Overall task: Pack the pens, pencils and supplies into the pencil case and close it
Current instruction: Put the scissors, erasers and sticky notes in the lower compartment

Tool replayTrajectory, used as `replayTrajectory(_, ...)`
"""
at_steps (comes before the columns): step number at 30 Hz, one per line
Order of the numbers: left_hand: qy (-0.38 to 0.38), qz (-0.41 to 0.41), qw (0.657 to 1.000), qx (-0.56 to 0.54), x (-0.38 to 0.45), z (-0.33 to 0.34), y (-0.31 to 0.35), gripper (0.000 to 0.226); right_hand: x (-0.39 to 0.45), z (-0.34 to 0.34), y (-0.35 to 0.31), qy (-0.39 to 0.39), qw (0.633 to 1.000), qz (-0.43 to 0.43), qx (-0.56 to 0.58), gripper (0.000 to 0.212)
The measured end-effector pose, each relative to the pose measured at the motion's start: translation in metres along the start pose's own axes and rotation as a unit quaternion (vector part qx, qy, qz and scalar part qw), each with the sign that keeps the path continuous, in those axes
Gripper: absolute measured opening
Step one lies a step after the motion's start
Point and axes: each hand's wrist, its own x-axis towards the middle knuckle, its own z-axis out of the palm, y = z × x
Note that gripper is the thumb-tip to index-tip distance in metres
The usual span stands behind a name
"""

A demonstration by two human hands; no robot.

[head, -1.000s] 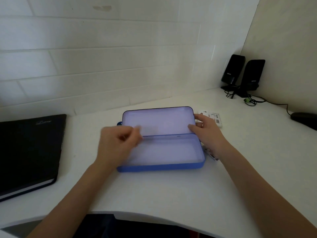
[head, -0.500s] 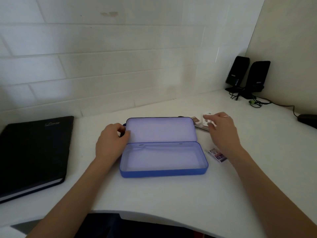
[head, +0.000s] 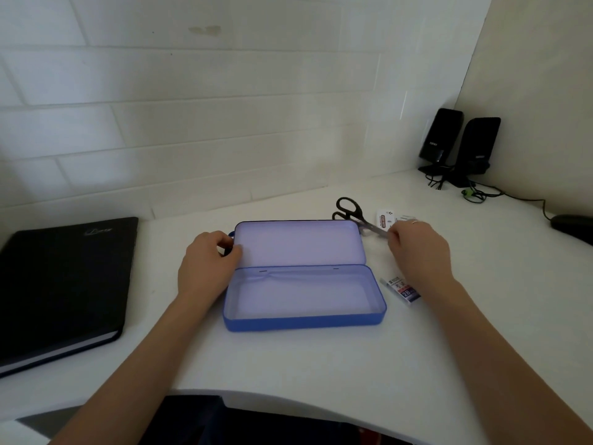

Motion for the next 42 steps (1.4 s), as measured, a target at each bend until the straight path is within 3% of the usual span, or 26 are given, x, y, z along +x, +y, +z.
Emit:
replayTrajectory(5,0.010,0.004,1.000,-0.017,0.001,0.001,-0.001,0.008,0.001,-0.007,0.005,0.082,0.967,0.087,0.227,0.017)
replayTrajectory(7,0.025,0.028,0.999,-0.023,0.000,0.002,-0.001,0.016,0.001,-0.012,0.001,0.113,0.945,0.098,0.290,0.017)
replayTrajectory(10,0.062,0.085,0.994,-0.033,-0.002,0.000,0.006,0.035,-0.001,-0.022,-0.011,0.164,0.942,0.056,0.287,0.014)
replayTrajectory(13,0.134,0.231,0.963,-0.038,-0.012,-0.005,0.031,0.040,-0.010,-0.031,-0.030,0.213,0.942,-0.029,0.257,0.008)
replayTrajectory(15,0.090,0.289,0.950,-0.077,-0.020,0.000,0.053,0.033,-0.019,-0.035,-0.045,0.236,0.940,-0.096,0.228,0.004)
replayTrajectory(16,0.029,0.265,0.956,-0.124,-0.024,0.004,0.065,0.024,-0.022,-0.035,-0.052,0.249,0.936,-0.136,0.207,0.004)
replayTrajectory(17,-0.057,0.198,0.959,-0.193,-0.027,0.008,0.077,0.015,-0.027,-0.034,-0.058,0.261,0.930,-0.179,0.187,0.007)
replayTrajectory(18,-0.148,0.094,0.945,-0.277,-0.027,0.010,0.089,0.021,-0.031,-0.033,-0.063,0.267,0.922,-0.221,0.172,0.010)
replayTrajectory(20,-0.276,-0.112,0.876,-0.380,-0.023,0.014,0.099,0.041,-0.038,-0.030,-0.070,0.266,0.903,-0.300,0.155,0.017)
replayTrajectory(22,-0.343,-0.189,0.819,-0.419,-0.018,0.014,0.098,0.041,-0.044,-0.028,-0.074,0.264,0.880,-0.370,0.135,0.022)
replayTrajectory(24,-0.375,-0.198,0.795,-0.433,-0.018,0.014,0.092,0.028,-0.048,-0.027,-0.079,0.254,0.861,-0.425,0.114,0.026)
replayTrajectory(28,-0.407,-0.199,0.802,-0.389,-0.015,0.010,0.076,0.027,-0.055,-0.028,-0.090,0.176,0.853,-0.466,0.158,0.028)
replayTrajectory(32,-0.460,-0.154,0.812,-0.325,-0.004,-0.007,0.060,0.018,-0.053,-0.039,-0.083,0.128,0.885,-0.347,0.281,0.034)
replayTrajectory(35,-0.521,-0.131,0.803,-0.258,-0.001,-0.016,0.052,0.017,-0.042,-0.036,-0.075,0.111,0.915,-0.267,0.283,0.027)
replayTrajectory(40,-0.540,-0.098,0.815,-0.186,-0.004,-0.016,0.054,0.013,-0.037,-0.026,-0.069,-0.062,0.918,-0.275,0.278,0.024)
replayTrajectory(42,-0.539,-0.072,0.828,-0.140,-0.003,-0.017,0.057,0.012,-0.039,-0.024,-0.070,-0.098,0.917,-0.281,0.265,0.023)
